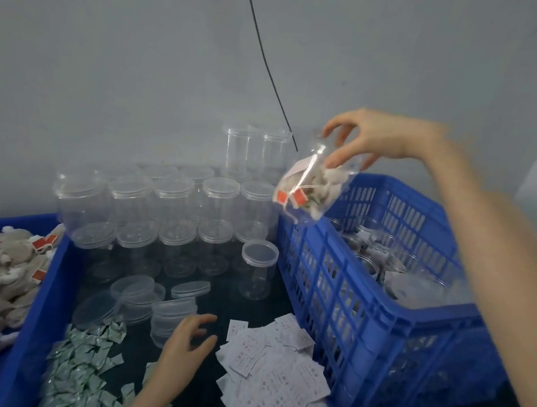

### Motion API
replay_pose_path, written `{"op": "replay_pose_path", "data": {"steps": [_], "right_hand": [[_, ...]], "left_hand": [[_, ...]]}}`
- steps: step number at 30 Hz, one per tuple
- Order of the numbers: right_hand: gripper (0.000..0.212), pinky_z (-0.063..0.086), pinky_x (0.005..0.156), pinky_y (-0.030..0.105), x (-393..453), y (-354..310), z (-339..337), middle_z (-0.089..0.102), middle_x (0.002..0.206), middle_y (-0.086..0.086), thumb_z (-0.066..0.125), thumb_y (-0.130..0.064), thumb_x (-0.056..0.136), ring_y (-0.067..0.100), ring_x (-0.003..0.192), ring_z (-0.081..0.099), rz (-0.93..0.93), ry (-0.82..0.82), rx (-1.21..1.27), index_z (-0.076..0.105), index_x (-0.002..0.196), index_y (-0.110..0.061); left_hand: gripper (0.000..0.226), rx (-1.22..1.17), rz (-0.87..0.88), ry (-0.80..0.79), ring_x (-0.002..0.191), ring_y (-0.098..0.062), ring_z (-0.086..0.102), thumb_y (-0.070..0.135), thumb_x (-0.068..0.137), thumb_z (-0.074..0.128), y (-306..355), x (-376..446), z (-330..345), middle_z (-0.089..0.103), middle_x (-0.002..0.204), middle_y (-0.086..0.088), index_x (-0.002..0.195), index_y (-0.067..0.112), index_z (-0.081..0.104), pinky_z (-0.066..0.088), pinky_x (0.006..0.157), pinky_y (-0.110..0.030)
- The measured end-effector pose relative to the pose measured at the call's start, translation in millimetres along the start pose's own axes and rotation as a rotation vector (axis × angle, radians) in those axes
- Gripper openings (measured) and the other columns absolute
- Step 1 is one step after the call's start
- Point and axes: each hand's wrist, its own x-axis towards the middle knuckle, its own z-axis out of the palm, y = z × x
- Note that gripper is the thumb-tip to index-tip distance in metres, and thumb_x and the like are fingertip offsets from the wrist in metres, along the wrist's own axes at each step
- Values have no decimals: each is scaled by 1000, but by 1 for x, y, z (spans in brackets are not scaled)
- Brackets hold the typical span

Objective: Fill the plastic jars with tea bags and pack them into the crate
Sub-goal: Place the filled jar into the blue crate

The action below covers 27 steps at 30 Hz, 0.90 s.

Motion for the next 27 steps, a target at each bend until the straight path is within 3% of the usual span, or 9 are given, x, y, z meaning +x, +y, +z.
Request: {"op": "replay_pose_path", "data": {"steps": [2,6,11,14,17,20,22,27], "right_hand": [[76,54,62,26,-2,21,-18,55,109,-7,77,-54,54,15,99,61,75,41,32,54,121,-26],[53,53,63,31,-3,74,-36,54,116,2,80,-32,76,23,107,57,235,83,24,55,122,-20],[62,52,58,30,6,126,-19,51,115,6,82,-31,77,25,102,54,374,59,-56,52,128,-13],[64,53,56,30,20,142,5,52,108,3,83,-33,76,21,92,57,374,-1,-81,51,128,-13],[68,59,63,34,38,149,33,51,118,5,86,-41,70,27,97,63,369,-119,-95,53,126,-21],[77,62,74,37,55,151,56,50,117,1,85,-48,66,27,97,67,332,-227,-182,51,132,-25],[80,61,73,34,65,152,68,47,116,-1,84,-46,70,25,97,66,309,-264,-220,46,137,-24],[85,58,72,28,83,158,84,44,137,5,80,-43,78,21,102,60,277,-269,-243,37,148,-22]], "left_hand": [[29,2,2,5,108,-6,54,10,91,62,0,3,3,55,117,14,108,33,57,39,91,-21],[31,25,12,-4,107,-4,54,10,91,62,-1,8,9,55,115,17,108,35,57,39,89,-19],[32,51,14,-22,105,-4,55,9,90,63,-3,15,19,55,115,14,106,36,57,41,85,-17],[34,49,16,-35,102,-2,55,8,89,63,-4,19,24,55,115,14,102,39,56,42,80,-14],[34,68,17,-51,100,-1,56,8,89,62,-4,23,28,53,115,16,100,40,56,44,75,-10],[33,88,17,-53,100,-2,56,8,89,63,-6,25,28,51,116,18,100,39,57,44,73,-9],[33,89,5,-51,100,-2,56,7,89,63,-8,27,26,51,116,17,99,39,57,44,74,-10],[35,90,-17,-36,101,-1,55,8,88,63,-14,29,23,51,114,21,97,41,57,44,72,-7]]}}
